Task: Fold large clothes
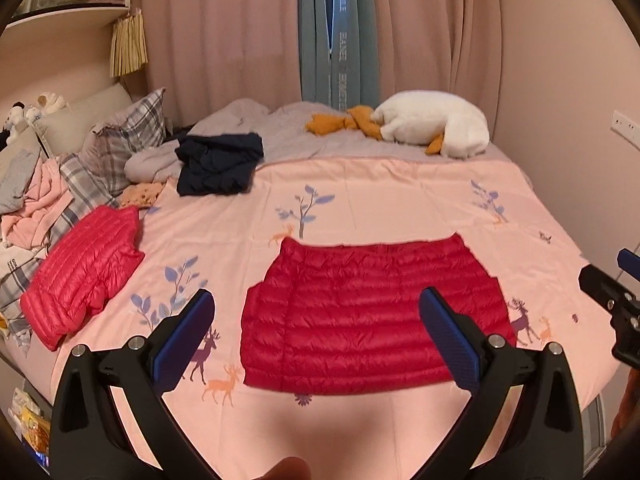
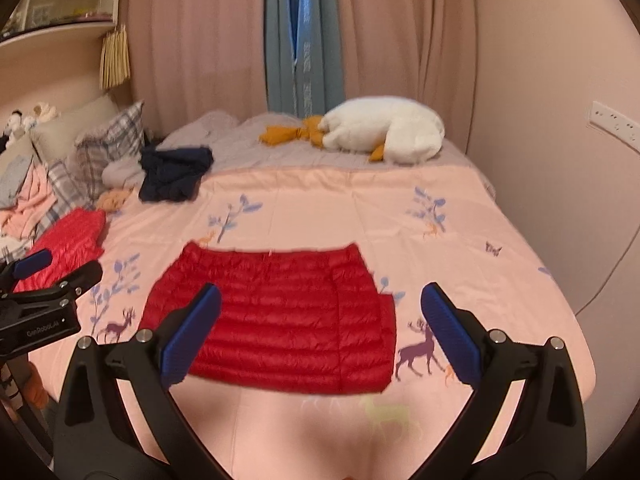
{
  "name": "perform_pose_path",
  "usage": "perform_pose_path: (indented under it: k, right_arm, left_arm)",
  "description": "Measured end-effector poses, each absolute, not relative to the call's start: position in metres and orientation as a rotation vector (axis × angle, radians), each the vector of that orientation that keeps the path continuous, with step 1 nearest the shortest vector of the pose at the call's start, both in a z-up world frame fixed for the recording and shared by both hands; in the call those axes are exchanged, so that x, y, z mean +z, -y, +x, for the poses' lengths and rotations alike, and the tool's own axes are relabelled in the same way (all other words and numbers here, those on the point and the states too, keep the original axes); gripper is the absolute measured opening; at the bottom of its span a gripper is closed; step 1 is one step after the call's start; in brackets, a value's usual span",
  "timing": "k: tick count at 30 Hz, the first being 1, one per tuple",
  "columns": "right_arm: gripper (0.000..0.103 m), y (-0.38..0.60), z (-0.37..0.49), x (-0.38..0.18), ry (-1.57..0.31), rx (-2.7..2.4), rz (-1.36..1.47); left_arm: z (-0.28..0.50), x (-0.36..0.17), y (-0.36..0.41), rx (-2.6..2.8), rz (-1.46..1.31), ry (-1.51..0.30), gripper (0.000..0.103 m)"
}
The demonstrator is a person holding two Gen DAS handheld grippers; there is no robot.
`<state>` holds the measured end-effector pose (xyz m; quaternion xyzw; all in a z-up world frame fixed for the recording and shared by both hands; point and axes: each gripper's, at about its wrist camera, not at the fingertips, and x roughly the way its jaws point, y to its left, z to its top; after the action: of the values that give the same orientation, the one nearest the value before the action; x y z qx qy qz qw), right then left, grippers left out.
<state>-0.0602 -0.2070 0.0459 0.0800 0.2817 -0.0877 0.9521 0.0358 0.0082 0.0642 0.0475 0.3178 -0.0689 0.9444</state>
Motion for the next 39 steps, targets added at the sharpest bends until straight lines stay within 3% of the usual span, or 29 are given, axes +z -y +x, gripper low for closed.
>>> perform_pose_path:
  k: [13, 39]
  right_arm:
    - [0.101, 0.192, -0.039, 0.013, -0.732, -0.122, 0.222]
    - [0.101, 0.187, -0.039, 0.016, -0.762, -0.116, 0.210]
  left_arm:
    - [0.038, 0.044, -0.005, -0.135, 0.117, -0.744, 0.102]
    - [0.036, 0.043, 0.006, -0.140, 0.137, -0.770, 0.102]
